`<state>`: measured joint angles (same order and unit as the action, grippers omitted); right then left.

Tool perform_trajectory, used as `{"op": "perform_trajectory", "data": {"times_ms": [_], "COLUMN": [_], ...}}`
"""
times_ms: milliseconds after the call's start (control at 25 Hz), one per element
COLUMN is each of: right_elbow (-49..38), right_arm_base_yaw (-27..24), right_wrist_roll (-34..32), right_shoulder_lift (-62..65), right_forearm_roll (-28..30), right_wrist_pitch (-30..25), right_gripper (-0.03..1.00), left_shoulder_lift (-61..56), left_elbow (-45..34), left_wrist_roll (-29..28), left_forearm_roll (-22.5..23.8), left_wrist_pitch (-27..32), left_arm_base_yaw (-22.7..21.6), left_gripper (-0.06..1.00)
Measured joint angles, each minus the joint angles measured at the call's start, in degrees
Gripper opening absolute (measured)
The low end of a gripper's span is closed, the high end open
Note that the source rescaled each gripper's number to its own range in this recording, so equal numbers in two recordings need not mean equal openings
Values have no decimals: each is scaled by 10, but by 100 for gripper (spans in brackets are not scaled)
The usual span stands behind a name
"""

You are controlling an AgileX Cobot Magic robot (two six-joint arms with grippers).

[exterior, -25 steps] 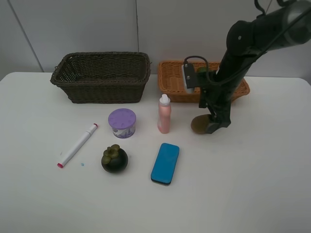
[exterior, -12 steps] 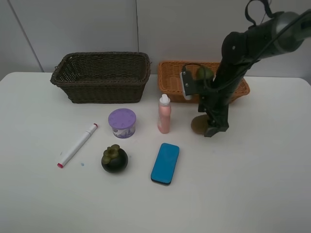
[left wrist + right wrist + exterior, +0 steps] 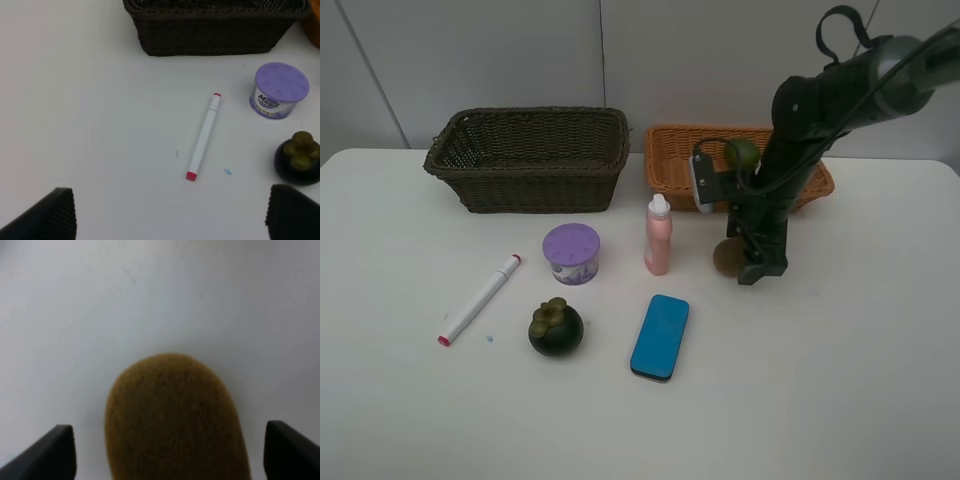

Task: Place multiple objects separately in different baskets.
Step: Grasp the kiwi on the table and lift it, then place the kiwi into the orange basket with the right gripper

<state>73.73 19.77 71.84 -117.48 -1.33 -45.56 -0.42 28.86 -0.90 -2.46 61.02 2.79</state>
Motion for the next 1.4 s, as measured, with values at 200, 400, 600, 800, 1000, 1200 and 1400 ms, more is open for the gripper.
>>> {"op": "perform_trajectory", "data": {"times_ms": [200, 400, 600, 800, 1000, 1200, 1400], "right_elbow": [0, 0, 0, 0, 0, 0, 0], "right_arm_base_yaw": [0, 0, 0, 0, 0, 0, 0], "right_wrist_roll": [0, 0, 0, 0, -2, -5, -57], "right_shoulder_lift": [-1, -1, -1, -1, 10, 50, 107], "right_forearm_roll": [1, 6, 13, 13, -3, -27, -32], "right_wrist_pitch": [0, -2, -11, -11, -25, -41, -72], "right_gripper": [71, 40, 40, 40, 40, 40, 40], "left_shoulder_lift": [0, 0, 0, 0, 0, 0, 0], "left_elbow": [0, 0, 0, 0, 0, 0, 0], "left_wrist_roll": [0, 0, 0, 0, 0, 0, 0], "left_forearm_roll": [0, 0, 0, 0, 0, 0, 0], "left_wrist_pitch": [0, 0, 0, 0, 0, 0, 0], "left_arm_base_yaw": [0, 0, 0, 0, 0, 0, 0], "left_gripper": [100, 100, 100, 100, 100, 100, 100]}}
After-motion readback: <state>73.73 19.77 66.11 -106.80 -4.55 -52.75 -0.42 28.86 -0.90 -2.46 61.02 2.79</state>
